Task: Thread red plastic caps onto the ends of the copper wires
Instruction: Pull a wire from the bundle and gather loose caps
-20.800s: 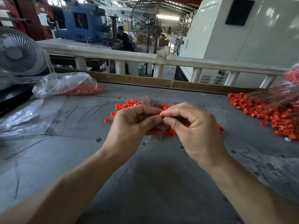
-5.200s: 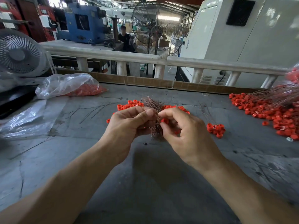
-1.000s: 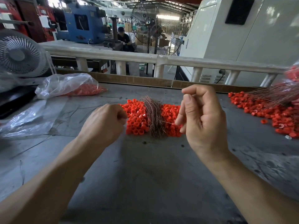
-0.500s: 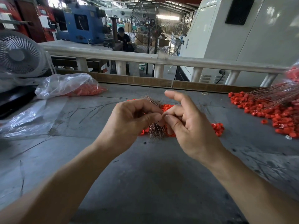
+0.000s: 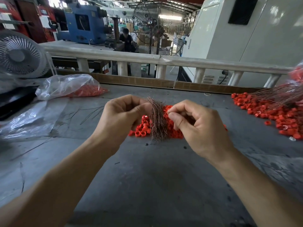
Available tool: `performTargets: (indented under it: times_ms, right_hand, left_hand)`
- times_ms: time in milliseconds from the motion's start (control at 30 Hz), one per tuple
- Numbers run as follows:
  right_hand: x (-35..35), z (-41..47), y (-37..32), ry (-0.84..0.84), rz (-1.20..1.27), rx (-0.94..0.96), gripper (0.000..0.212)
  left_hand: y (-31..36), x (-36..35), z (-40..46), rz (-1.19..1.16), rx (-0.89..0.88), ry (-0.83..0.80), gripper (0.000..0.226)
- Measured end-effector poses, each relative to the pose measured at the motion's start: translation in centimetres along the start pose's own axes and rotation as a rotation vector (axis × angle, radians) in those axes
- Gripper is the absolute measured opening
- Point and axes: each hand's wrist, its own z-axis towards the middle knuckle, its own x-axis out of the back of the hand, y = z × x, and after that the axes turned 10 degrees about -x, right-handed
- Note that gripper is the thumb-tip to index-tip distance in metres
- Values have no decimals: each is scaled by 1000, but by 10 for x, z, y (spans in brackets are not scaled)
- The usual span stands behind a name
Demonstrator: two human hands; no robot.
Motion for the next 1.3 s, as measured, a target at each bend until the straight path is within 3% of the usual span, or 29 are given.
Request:
performTargets:
  times_ms: [67, 167, 300, 433, 700, 867, 1067, 1300]
  right_hand:
    - [3, 0, 1, 78, 8, 17, 6]
    - [6, 1, 5, 144, 53, -35, 8]
    - [1, 2, 13, 60, 47, -190, 13]
    - [-3, 0, 17, -32, 104, -312, 13]
    - [-5, 1, 13, -36, 190, -407, 15]
    - [-6, 0, 11, -31, 253, -399, 14]
    - [-6, -2, 9, -23, 281, -349, 10]
    - [-5, -5, 3, -26, 255, -267, 11]
  left_hand:
    - [-2, 7, 3, 129, 12, 28, 12]
    - [-11, 14, 5, 619, 1, -20, 9]
    - [-19, 14, 0, 975, 66, -154, 15]
    - [-18, 15, -1, 1095, 91, -211, 21]
    - [-17, 11, -1, 1124, 48, -260, 11]
    - [-14, 9, -2, 992, -17, -147, 13]
    - [-1, -12, -5, 241, 31, 28, 24]
    - [-4, -23, -9, -83, 61, 15, 25]
